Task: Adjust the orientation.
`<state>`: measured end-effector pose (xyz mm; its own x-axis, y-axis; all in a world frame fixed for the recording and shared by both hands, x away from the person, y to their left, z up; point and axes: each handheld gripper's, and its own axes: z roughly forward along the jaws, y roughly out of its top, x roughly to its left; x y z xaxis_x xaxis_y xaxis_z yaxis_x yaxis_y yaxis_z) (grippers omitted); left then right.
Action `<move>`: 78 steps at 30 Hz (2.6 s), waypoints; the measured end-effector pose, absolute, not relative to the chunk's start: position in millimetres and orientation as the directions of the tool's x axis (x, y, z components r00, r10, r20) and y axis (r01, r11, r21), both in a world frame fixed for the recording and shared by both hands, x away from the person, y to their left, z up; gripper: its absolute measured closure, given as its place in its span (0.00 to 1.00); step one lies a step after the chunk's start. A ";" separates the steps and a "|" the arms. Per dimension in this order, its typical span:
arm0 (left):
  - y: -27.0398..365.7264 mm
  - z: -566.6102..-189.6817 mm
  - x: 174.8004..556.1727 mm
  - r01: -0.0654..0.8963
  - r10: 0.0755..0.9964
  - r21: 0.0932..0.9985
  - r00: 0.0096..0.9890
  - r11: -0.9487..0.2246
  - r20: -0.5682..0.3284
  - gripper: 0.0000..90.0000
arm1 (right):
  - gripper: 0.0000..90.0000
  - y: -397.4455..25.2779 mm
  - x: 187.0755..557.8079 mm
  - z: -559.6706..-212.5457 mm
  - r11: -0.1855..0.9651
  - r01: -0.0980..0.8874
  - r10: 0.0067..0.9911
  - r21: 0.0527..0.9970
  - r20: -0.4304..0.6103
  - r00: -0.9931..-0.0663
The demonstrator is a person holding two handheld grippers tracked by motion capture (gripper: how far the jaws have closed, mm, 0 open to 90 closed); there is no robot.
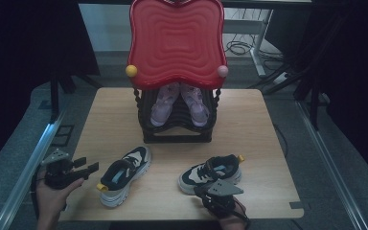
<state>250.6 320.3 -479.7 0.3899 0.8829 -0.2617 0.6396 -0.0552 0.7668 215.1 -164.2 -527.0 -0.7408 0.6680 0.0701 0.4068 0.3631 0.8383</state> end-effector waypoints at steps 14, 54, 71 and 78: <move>322.1 -480.0 250.3 0.642 0.885 0.765 0.385 -0.052 -0.264 0.40 | 1.00 -150.7 226.6 -530.1 0.370 0.410 0.703 0.834 0.037 -0.710; 321.4 -481.0 251.2 0.645 0.884 0.762 0.387 -0.056 -0.263 0.40 | 1.00 -150.6 241.3 -497.1 0.235 0.380 0.715 0.894 0.106 -0.691; 320.4 -481.9 251.3 0.648 0.885 0.759 0.387 -0.061 -0.259 0.40 | 1.00 -232.4 290.3 -448.2 0.086 0.349 0.786 0.933 0.152 -0.600; 317.2 -483.2 252.6 0.651 0.879 0.756 0.398 -0.070 -0.261 0.40 | 1.00 -265.9 292.4 -454.7 0.054 0.372 0.806 0.926 0.180 -0.565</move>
